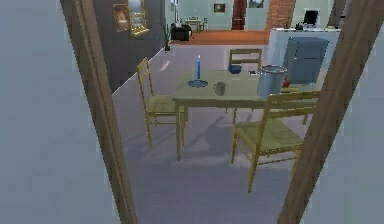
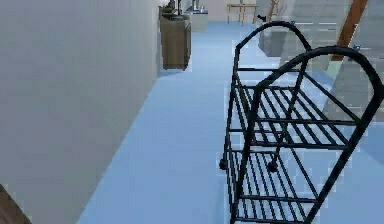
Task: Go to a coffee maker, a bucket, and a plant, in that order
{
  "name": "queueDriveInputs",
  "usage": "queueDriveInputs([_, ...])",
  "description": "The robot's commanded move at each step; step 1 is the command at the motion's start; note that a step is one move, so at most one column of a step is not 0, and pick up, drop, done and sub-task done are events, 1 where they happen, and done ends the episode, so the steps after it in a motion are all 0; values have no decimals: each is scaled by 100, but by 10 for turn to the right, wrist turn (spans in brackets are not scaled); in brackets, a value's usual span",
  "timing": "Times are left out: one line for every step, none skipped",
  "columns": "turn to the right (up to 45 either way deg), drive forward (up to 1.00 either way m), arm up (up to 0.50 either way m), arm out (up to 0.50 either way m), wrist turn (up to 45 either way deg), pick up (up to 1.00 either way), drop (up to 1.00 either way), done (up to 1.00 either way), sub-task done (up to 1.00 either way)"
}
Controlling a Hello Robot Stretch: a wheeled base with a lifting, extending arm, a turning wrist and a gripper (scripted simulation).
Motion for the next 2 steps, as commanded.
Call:
queueDriveInputs([30,0,0,0,0,0,0,0,0])
queueDriveInputs([0,20,0,0,0,0,0,0,0])
